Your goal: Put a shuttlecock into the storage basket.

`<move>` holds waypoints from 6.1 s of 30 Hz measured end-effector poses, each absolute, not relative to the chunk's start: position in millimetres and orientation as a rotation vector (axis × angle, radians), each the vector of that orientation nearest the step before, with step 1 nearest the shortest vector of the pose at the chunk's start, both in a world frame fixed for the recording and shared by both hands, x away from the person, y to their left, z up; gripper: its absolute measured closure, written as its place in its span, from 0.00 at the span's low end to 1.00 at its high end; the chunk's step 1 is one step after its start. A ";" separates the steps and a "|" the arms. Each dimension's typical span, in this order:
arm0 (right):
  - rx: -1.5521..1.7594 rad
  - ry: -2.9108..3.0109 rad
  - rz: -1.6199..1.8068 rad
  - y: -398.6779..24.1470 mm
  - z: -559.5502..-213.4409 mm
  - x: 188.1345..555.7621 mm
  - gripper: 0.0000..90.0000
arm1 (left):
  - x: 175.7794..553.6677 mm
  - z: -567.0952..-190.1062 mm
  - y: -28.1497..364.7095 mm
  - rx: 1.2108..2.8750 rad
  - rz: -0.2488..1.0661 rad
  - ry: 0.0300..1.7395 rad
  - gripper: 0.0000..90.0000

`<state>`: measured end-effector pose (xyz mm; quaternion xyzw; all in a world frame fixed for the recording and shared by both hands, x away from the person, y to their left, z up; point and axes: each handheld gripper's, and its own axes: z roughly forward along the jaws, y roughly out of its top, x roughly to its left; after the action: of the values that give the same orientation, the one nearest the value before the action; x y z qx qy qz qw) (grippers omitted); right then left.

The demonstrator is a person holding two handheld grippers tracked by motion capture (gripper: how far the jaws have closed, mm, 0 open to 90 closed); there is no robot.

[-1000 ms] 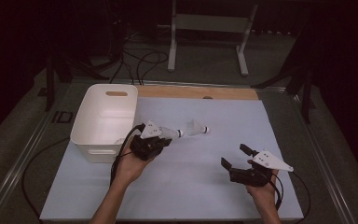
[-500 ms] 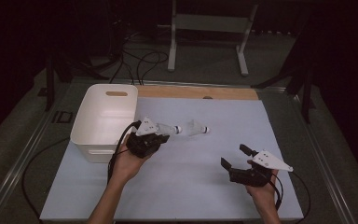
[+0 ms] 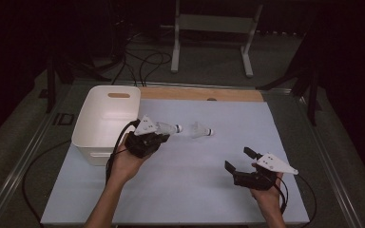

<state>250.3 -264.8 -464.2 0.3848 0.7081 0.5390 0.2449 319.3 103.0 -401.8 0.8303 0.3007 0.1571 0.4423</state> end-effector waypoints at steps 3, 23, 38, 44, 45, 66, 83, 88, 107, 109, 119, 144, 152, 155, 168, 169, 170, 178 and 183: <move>1.052 1.933 1.473 -265.1 -464.6 250.7 0.10 | 320.2 -400.6 105.1 2.062 0.393 0.747 1.00; 1.049 1.936 1.469 -264.7 -464.9 250.5 0.10 | 322.6 -391.8 117.1 2.046 0.409 0.754 1.00; 1.051 1.938 1.468 -264.6 -465.4 250.6 0.10 | 322.1 -384.7 126.0 2.028 0.410 0.738 1.00; 1.051 1.937 1.467 -264.7 -465.4 250.7 0.10 | 322.0 -382.8 128.3 2.024 0.411 0.731 1.00; 1.053 1.936 1.468 -264.8 -465.4 250.6 0.10 | 321.8 -382.3 128.6 2.022 0.411 0.732 1.00; 1.058 1.933 1.469 -265.2 -465.3 250.6 0.10 | 323.8 -372.5 140.5 2.006 0.419 0.733 1.00; 1.060 1.928 1.476 -266.0 -465.8 251.3 0.10 | 325.8 -365.8 149.0 2.003 0.444 0.736 1.00; 1.068 1.926 1.475 -266.6 -465.2 251.0 0.10 | 326.5 -362.9 153.5 2.002 0.459 0.739 1.00; 1.071 1.921 1.470 -267.8 -465.0 251.2 0.10 | 325.9 -356.2 169.5 1.982 0.486 0.756 1.00; 1.072 1.922 1.469 -267.6 -465.0 251.2 0.10 | 325.7 -355.7 171.5 1.973 0.488 0.758 1.00; 1.072 1.921 1.469 -267.5 -464.9 251.2 0.10 | 324.9 -352.7 180.7 1.969 0.502 0.770 1.00; 1.069 1.930 1.465 -267.0 -465.5 251.3 0.10 | 324.1 -349.0 199.6 1.966 0.538 0.797 1.00; 1.064 1.926 1.464 -267.9 -465.3 251.5 0.10 | 323.5 -347.9 206.3 1.958 0.551 0.813 1.00; 1.062 1.929 1.463 -267.6 -465.3 251.5 0.10 | 323.2 -347.7 208.5 1.963 0.555 0.816 1.00; 1.060 1.923 1.465 -268.5 -464.8 251.6 0.10 | 324.0 -348.6 222.8 1.960 0.577 0.848 1.00; 1.061 1.922 1.464 -268.5 -464.8 251.6 0.10 | 324.1 -348.6 223.7 1.958 0.578 0.850 1.00; 1.060 1.922 1.464 -268.6 -464.8 251.7 0.10 | 324.1 -348.7 224.1 1.949 0.578 0.855 1.00; 1.061 1.922 1.464 -268.9 -464.8 251.6 0.10 | 324.3 -348.5 228.4 1.948 0.590 0.863 1.00; 1.060 1.922 1.465 -268.9 -464.9 251.7 0.10 | 324.0 -348.7 231.1 1.948 0.594 0.869 1.00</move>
<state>251.7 -268.9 -464.9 0.3890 0.7054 0.5376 0.2489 324.0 231.1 -348.7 0.7869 0.3511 0.2399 0.4471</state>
